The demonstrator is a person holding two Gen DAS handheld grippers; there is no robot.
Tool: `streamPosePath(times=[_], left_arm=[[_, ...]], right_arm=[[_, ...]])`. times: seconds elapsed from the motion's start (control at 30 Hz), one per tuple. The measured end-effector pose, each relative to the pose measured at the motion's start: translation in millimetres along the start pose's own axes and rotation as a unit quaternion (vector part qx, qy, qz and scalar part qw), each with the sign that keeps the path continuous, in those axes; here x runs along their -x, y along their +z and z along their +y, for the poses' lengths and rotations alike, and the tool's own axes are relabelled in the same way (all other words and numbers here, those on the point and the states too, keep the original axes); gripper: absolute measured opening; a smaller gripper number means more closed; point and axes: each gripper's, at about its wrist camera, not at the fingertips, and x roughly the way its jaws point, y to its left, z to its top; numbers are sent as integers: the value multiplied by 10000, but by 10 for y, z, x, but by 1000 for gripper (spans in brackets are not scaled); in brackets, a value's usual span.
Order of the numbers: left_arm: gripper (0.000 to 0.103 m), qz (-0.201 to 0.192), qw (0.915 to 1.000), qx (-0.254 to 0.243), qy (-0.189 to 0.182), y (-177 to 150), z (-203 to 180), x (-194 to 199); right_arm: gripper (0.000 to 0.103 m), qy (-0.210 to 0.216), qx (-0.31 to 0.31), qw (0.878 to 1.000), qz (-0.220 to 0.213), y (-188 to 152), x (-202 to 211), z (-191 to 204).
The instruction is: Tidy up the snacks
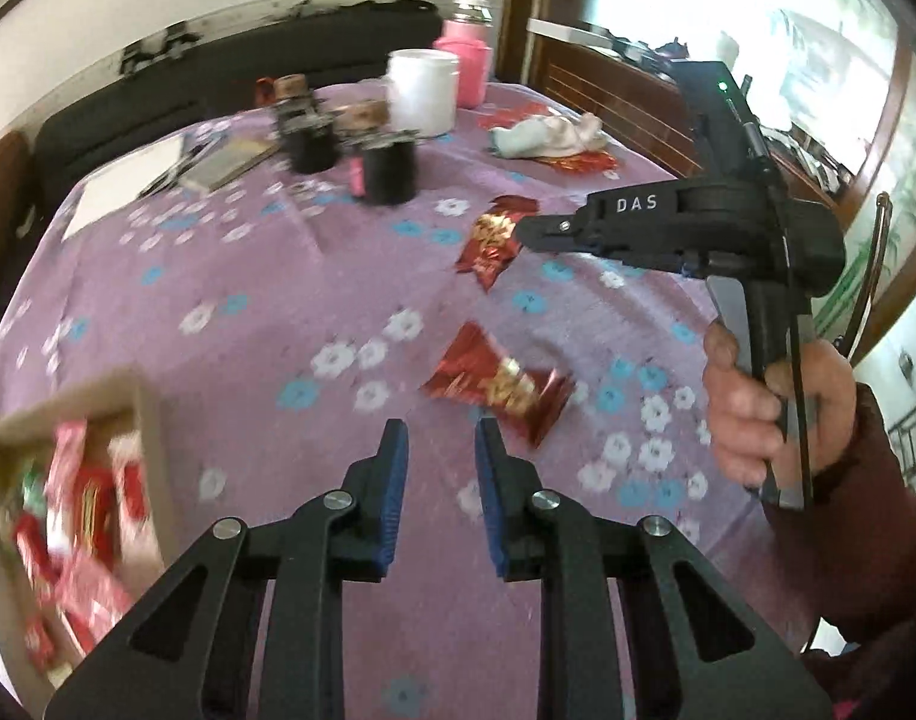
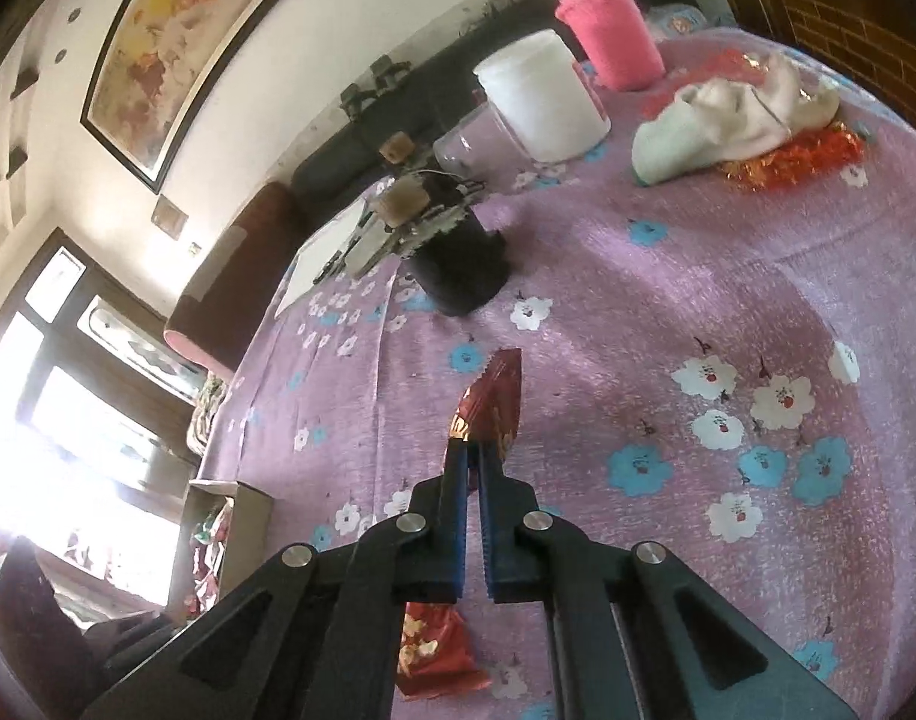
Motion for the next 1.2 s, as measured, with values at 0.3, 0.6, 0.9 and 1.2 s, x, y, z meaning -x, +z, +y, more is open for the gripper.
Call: streamPosePath(times=[0.3,0.6,0.9,1.2], left_arm=[[61,142,9970,746,-180,-21,-16,-265],[61,135,9963,848,-92,117,-217,-537],[65,296,9968,144,724,283,-604,-1006],[34,241,9983,255,471,131,-512,-815]], right_arm=[[58,-446,317,9985,-97,-52,-167,67],[29,-883,583,9942,185,-47,-370,102],[29,-988,-1,9949,-200,89,-101,-246],[29,-951,-97,9953,-123,103,-125,-239]])
